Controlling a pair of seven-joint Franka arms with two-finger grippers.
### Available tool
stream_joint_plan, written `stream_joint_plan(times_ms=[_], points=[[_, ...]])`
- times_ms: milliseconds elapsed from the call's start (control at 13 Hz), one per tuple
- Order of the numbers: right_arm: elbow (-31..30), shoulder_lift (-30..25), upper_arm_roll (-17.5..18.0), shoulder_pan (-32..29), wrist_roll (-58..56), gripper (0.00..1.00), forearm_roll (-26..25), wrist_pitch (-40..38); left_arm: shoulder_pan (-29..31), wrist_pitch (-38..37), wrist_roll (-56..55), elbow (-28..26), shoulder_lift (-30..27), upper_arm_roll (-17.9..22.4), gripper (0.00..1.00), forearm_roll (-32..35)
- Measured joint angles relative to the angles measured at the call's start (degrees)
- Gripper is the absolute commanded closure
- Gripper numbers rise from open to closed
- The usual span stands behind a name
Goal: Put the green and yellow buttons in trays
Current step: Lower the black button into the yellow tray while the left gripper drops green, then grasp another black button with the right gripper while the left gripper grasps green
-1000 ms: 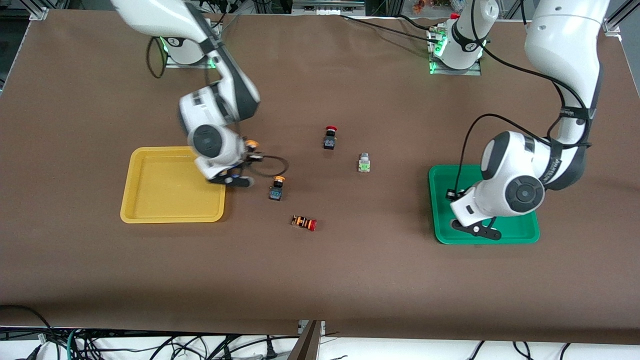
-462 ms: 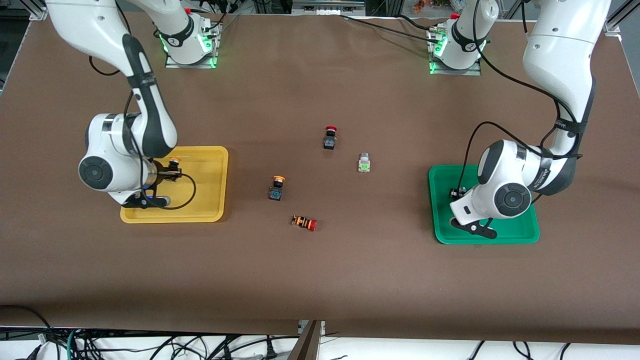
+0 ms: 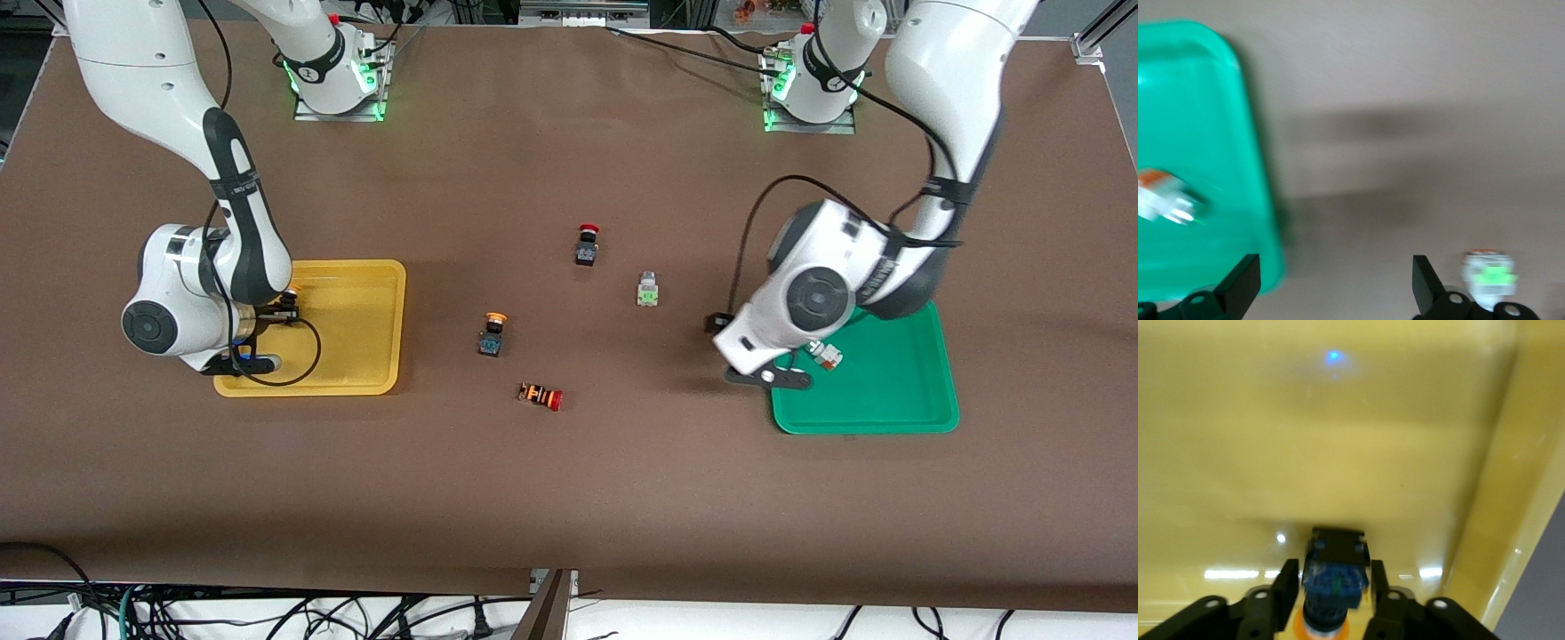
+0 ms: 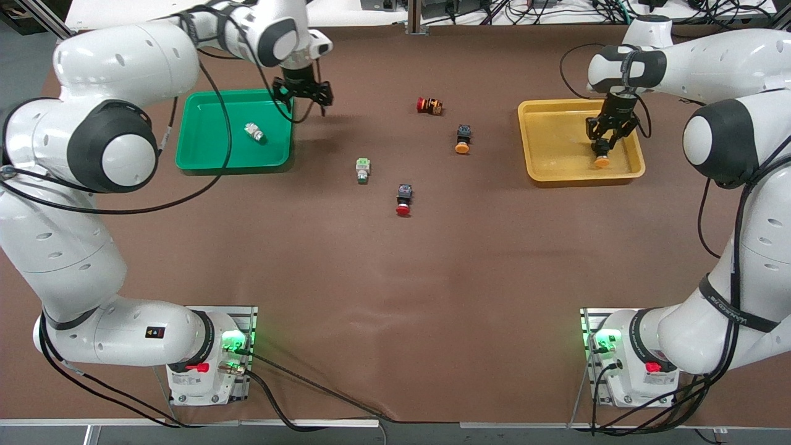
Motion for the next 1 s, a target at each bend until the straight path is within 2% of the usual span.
stream_joint_plan(times_ms=[308,538,692,769,846,923,1000], points=[[9.4,-0.8,3.0,4.3,3.2,0.00,0.3,-8.2,-7.8,5.2,-5.3,-3.1,1.2,-0.2,0.00,-0.1],[13.2,0.0,6.5,10.6,17.5,0.00,1.3,-8.6,-9.7,19.4,-6.2,-11.0,1.8,-0.2,0.00,-0.1],[13.8,1.4,9.3,12.7,24.8,0.00,4.1,-5.9,-9.7,25.5,-6.8,-14.5,3.0,0.0,0.00,-0.1],[13.9,2.2,10.4,13.1,27.5,0.00,4.9,-3.6,-9.7,26.3,-6.8,-14.9,3.6,0.1,0.37,-0.1],[14.2,3.1,11.1,13.6,30.0,0.00,5.2,-1.5,-9.7,26.4,-6.8,-15.0,3.9,0.1,0.66,-0.1],[14.6,4.0,11.4,14.5,32.8,0.00,5.3,0.4,-9.7,26.4,-6.8,-15.0,4.0,0.1,0.68,-0.1],[15.2,4.9,11.5,15.7,35.5,0.00,5.3,1.8,-9.7,26.4,-6.8,-15.0,3.9,0.1,0.73,-0.1]])
